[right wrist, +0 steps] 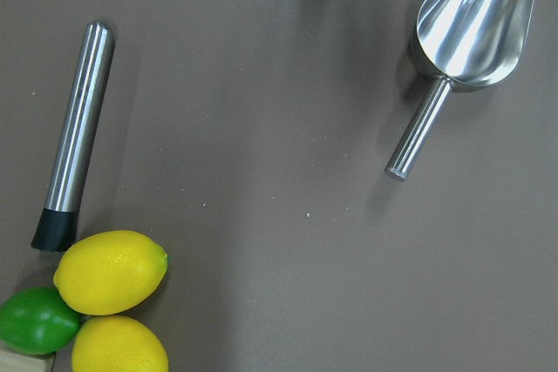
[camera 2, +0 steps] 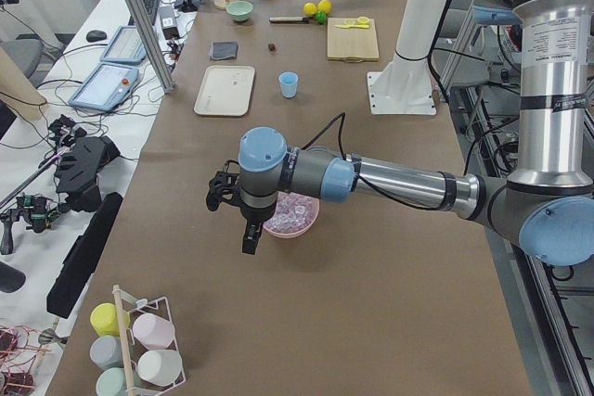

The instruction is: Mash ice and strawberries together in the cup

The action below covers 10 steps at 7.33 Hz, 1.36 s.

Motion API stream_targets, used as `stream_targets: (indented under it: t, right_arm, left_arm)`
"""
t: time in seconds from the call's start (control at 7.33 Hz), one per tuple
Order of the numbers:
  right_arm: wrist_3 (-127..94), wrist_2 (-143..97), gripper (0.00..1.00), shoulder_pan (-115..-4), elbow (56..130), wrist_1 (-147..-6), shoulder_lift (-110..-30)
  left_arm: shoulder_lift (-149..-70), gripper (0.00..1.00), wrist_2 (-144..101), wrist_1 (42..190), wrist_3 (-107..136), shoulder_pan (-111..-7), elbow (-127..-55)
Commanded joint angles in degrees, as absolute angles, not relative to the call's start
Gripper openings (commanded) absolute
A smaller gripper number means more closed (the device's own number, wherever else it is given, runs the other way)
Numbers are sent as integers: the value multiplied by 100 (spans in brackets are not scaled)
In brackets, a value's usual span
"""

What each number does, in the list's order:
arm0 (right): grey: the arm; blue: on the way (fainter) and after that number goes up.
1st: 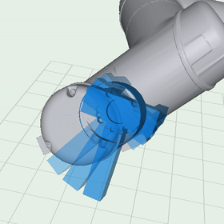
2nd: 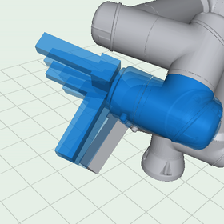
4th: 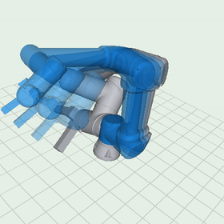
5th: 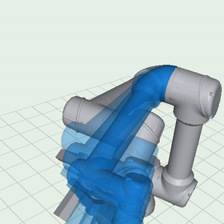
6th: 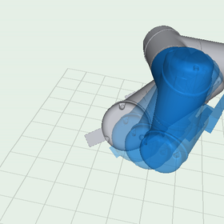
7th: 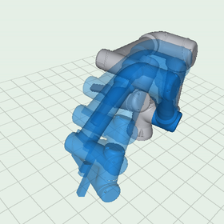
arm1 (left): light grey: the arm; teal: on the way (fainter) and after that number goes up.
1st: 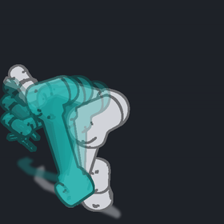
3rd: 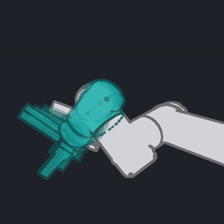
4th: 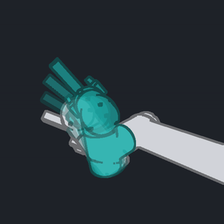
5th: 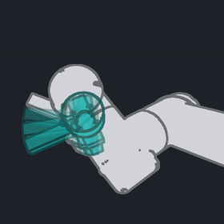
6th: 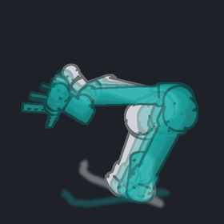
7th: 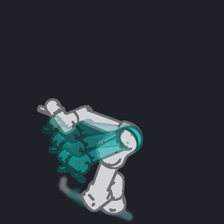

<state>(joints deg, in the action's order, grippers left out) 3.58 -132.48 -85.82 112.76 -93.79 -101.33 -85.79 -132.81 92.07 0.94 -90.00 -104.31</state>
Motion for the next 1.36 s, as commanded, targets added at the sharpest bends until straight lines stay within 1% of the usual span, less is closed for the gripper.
stream_targets:
  t: [0.0, 0.27, 1.23]
  right_arm:
    - [386, -13236, 100, -8578, 11276, -9308, -10169]
    - [387, -13271, 100, -8578, 11233, -9316, -10186]
    - [404, -13333, 100, -8578, 11224, -9308, -10213]
  left_arm:
    - [-8552, 97, -13245, 9185, 97, -9000, -10459]
    - [-8368, 97, -13263, 9255, 97, -9000, -10520]
    - [-8358, 97, -13307, 9246, 97, -9009, -10547]
